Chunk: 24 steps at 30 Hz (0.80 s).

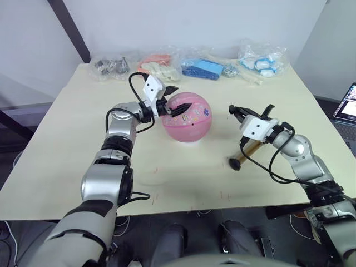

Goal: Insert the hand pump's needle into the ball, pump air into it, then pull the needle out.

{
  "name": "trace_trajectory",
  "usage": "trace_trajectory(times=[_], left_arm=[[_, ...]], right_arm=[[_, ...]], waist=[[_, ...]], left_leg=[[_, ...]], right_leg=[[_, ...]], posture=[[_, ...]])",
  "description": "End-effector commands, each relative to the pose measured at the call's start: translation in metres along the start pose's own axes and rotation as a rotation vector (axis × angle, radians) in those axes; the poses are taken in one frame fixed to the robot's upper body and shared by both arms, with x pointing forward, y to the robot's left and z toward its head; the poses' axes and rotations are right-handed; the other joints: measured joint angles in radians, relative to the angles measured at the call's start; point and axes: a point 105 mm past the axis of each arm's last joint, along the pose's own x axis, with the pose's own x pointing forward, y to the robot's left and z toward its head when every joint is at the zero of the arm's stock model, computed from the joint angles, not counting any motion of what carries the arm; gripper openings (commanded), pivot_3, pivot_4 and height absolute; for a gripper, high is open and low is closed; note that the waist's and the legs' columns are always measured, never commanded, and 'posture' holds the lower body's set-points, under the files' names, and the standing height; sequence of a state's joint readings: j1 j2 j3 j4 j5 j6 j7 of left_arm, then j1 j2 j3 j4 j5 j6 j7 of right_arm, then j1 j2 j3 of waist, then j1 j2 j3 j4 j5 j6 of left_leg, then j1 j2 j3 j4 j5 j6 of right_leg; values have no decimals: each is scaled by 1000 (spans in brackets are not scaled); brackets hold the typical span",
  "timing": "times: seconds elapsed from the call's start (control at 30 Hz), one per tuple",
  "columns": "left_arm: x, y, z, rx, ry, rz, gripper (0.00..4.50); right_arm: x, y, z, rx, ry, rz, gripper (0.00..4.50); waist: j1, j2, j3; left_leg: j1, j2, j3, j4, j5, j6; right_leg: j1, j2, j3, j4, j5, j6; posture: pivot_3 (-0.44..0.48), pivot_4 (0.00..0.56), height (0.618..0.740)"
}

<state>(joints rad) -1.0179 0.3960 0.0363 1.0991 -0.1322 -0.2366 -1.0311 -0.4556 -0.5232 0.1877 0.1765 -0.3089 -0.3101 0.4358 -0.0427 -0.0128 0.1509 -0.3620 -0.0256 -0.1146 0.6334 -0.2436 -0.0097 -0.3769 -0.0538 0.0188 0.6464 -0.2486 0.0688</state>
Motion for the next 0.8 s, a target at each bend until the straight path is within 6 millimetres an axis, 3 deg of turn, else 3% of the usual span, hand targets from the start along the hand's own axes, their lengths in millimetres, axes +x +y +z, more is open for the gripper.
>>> trace_trajectory(times=[0.03, 0.27, 0.53, 0.57, 0.63, 0.67, 0.8], left_arm=[[-12, -5, -38, -118, 107, 12, 4500], [-10, 0, -15, -144, 1, -14, 4500], [-11, 0, 2, -149, -80, -48, 4500], [-11, 0, 4, -148, -92, -53, 4500], [-12, -1, 10, -143, -115, -72, 4500], [-12, -1, 12, -140, -125, -79, 4500], [-13, 0, 24, -132, -172, -103, 4500]], right_arm=[[-3, 19, 1, 48, -10, 79, 75], [-7, 55, -6, 119, 34, 254, 75], [-6, 55, -6, 163, 46, 265, 75], [-6, 54, -5, 175, 43, 264, 878], [-8, 50, -2, 192, 30, 264, 1645], [-9, 48, 0, 205, 17, 264, 2345], [-12, 37, 8, 245, -23, 255, 4143]], waist=[[0, -1, 0], [-1, -2, 8], [0, -3, 18], [0, -3, 18], [1, -3, 18], [1, -3, 19], [0, -4, 22]], left_leg=[[0, 0, 0, 0, 0, 0], [-1, 0, 0, 0, 0, 0], [-8, 0, 0, 0, 0, 0], [-9, 0, 0, 0, 0, 0], [-13, 0, -1, 0, 0, 0], [-18, 0, 0, 0, 0, 0], [-22, 0, 0, 1, 0, -1]], right_leg=[[0, 0, 0, 0, 0, 0], [-1, 0, 0, 0, 0, 0], [-6, 0, -1, -2, 0, 0], [-7, 0, -1, -2, 0, 0], [-11, 0, -1, -2, 0, 0], [-16, 0, -1, -2, 1, -2], [-21, 0, 0, -1, 4, -6]], posture=[[0, 150, 740], [0, 150, 740], [0, 150, 740], [0, 150, 740], [0, 150, 740], [0, 150, 740], [0, 150, 740]])
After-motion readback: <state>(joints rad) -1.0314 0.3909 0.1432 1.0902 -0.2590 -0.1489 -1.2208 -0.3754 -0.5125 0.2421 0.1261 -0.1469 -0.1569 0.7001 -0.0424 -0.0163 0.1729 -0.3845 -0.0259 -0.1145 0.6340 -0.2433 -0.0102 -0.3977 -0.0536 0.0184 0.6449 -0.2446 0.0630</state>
